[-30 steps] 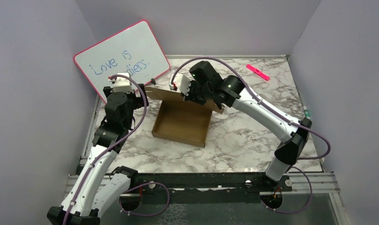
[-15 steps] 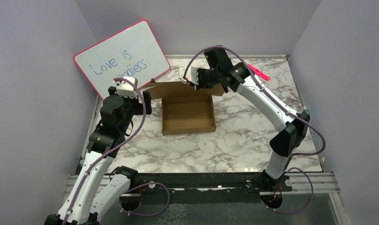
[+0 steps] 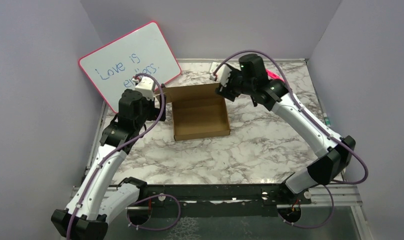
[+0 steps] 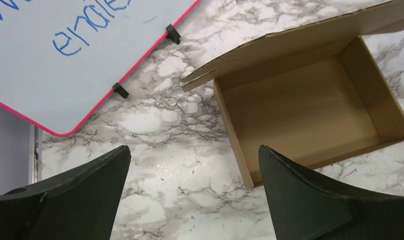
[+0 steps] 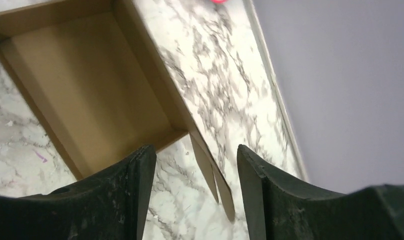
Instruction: Fold the paper box
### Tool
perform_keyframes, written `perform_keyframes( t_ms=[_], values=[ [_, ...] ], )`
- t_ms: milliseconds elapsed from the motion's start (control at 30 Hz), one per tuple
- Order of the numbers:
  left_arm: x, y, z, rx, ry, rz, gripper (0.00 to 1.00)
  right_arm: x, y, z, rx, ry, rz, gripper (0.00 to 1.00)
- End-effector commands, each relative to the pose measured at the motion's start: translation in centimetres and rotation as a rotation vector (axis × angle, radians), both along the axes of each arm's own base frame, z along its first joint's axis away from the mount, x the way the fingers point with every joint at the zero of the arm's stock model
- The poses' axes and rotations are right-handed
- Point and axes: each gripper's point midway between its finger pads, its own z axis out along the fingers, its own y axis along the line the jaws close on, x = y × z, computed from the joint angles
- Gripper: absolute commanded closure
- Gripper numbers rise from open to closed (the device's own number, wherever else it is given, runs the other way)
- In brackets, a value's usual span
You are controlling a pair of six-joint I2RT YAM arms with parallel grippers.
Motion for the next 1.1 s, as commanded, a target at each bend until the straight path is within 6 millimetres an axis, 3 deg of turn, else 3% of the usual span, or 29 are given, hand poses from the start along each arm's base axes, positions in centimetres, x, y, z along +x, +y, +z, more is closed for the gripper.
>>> perform_keyframes(
  t_ms=[0,133,267,600,867,1067],
  values=[
    [0.7,0.2,-1.0,0.011,0.081,0.034,0.01,1.2,-6.4,-0.6,0.173,0.065,-0.275,0.34],
    [2.0,0.7,-2.3,0.01,0.131,0.097,0.01,0.8,-8.7,-1.4,0.312,0.092,-0.322,0.32],
    [3.5,1.1,-2.9,-0.006,0.13,0.116,0.01,1.2,-9.3,-2.7,0.36,0.086,-0.315,0.32],
    [6.3,2.9,-2.7,0.058,0.061,0.017,0.01,3.4,-7.9,-4.1,0.284,0.065,-0.106,0.32],
    [7.5,2.0,-1.8,0.079,0.022,-0.19,0.02,4.1,-6.7,-4.8,0.216,0.118,0.0,0.35],
    [8.2,1.2,-1.9,0.101,0.058,-0.275,0.09,3.9,-5.9,-5.9,0.197,0.19,0.049,0.46]
  ],
)
